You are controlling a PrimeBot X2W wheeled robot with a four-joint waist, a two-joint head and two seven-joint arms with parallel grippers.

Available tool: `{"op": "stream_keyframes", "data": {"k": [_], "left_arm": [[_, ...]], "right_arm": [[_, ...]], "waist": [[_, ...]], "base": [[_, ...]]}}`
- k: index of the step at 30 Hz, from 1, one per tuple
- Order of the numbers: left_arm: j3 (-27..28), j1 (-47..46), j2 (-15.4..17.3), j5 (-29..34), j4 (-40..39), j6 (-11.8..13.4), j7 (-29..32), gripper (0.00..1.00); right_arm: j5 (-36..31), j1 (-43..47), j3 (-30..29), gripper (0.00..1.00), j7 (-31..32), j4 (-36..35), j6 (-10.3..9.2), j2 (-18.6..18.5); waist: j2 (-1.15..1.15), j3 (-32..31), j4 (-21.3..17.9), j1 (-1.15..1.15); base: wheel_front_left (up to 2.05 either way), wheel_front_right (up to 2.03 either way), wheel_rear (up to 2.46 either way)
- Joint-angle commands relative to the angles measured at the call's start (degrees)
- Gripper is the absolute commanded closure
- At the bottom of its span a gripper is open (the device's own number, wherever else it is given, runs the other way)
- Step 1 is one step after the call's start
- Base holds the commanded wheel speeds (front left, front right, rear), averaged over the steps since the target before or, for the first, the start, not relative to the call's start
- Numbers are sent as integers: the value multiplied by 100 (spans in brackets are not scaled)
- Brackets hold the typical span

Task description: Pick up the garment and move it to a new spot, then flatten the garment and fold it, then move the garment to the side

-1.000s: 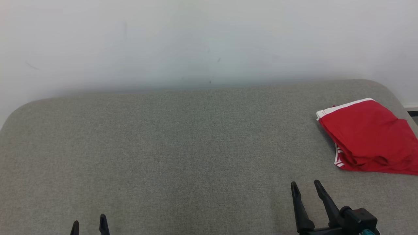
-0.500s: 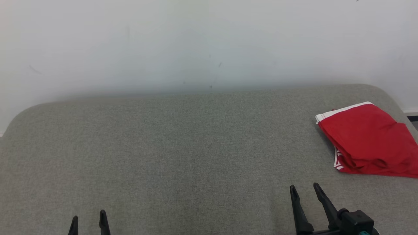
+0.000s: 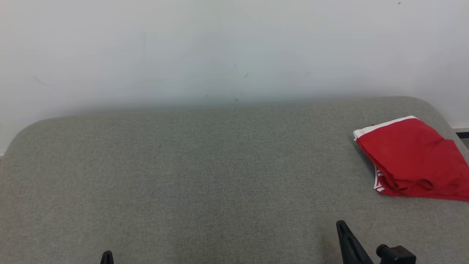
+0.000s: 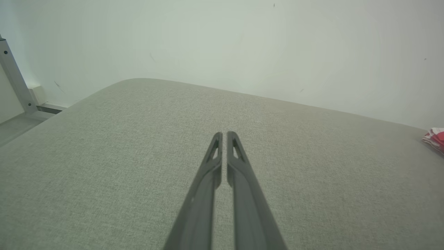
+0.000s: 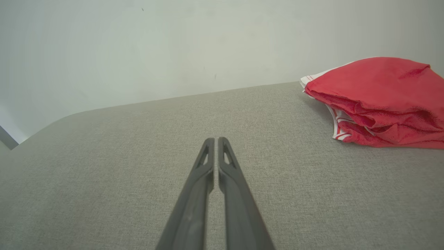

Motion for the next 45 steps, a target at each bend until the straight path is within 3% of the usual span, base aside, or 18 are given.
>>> {"op": "stream_keyframes", "data": {"k": [1, 14, 45], "left_arm": [[17, -59, 4, -207, -26, -20, 50, 100], [117, -371, 8, -1528, 137, -149, 412, 100], [298, -936, 16, -3920, 436, -383, 1069, 100]], "right_arm": [[214, -57, -3, 100, 15, -66, 0, -3], [1697, -283, -65, 100, 232, 35, 0, -61], [4322, -672, -225, 100, 659, 207, 2, -112]], "waist": [[0, 5, 4, 0], [0, 38, 31, 0], [0, 114, 96, 0]], "base": [[0, 0, 0], [0, 0, 0], [0, 0, 0]]}}
